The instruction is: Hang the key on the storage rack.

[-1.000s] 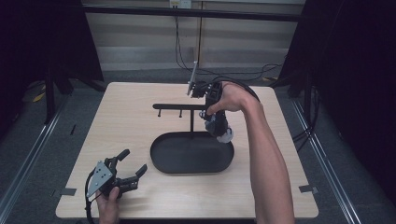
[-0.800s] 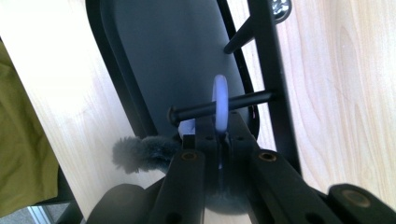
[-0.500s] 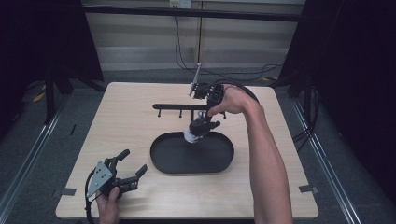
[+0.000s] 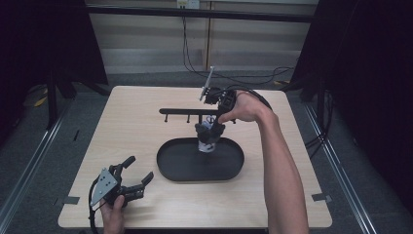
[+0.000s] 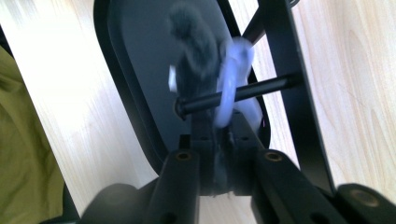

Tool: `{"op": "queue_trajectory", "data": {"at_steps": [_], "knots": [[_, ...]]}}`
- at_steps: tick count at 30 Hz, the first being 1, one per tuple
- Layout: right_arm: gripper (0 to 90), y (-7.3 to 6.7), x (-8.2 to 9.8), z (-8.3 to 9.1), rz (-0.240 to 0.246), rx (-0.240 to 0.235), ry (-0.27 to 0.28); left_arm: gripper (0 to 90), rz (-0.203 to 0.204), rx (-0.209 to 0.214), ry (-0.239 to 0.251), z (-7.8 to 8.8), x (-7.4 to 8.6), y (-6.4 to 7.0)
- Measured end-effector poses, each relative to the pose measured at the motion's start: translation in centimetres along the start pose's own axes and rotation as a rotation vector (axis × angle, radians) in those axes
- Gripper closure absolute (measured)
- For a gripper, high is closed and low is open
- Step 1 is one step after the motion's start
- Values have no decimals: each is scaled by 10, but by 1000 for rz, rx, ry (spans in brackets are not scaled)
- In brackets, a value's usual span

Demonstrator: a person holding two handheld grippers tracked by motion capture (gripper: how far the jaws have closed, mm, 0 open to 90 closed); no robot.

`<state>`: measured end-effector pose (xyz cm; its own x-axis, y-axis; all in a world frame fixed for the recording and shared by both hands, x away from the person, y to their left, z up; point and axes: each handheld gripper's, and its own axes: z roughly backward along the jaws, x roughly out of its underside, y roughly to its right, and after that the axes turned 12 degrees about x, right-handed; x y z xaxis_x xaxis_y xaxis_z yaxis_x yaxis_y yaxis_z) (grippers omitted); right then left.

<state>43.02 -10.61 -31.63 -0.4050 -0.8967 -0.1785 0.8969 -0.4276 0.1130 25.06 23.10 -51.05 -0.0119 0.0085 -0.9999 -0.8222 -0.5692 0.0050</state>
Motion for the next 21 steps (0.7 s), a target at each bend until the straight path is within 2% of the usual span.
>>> {"op": "queue_trajectory", "data": {"at_steps": [7, 9, 12, 14, 20, 21], "knots": [[772, -6, 6, 8, -26, -15, 27, 152, 7, 0, 1, 0, 0, 0], [753, -7, 8, 8, -34, -38, 44, 153, 7, 2, 0, 0, 0, 0], [727, -10, 10, 7, -52, -50, 39, 153, 7, 3, -6, 0, 0, 0], [727, -12, 11, 5, -53, -79, 39, 153, 6, 3, -5, 0, 0, 0], [708, -18, 9, 7, -41, -62, 69, 153, 2, 4, -5, 0, 0, 0], [675, -21, 9, 8, -56, -48, 80, 153, 2, 4, -4, 0, 0, 0]]}}
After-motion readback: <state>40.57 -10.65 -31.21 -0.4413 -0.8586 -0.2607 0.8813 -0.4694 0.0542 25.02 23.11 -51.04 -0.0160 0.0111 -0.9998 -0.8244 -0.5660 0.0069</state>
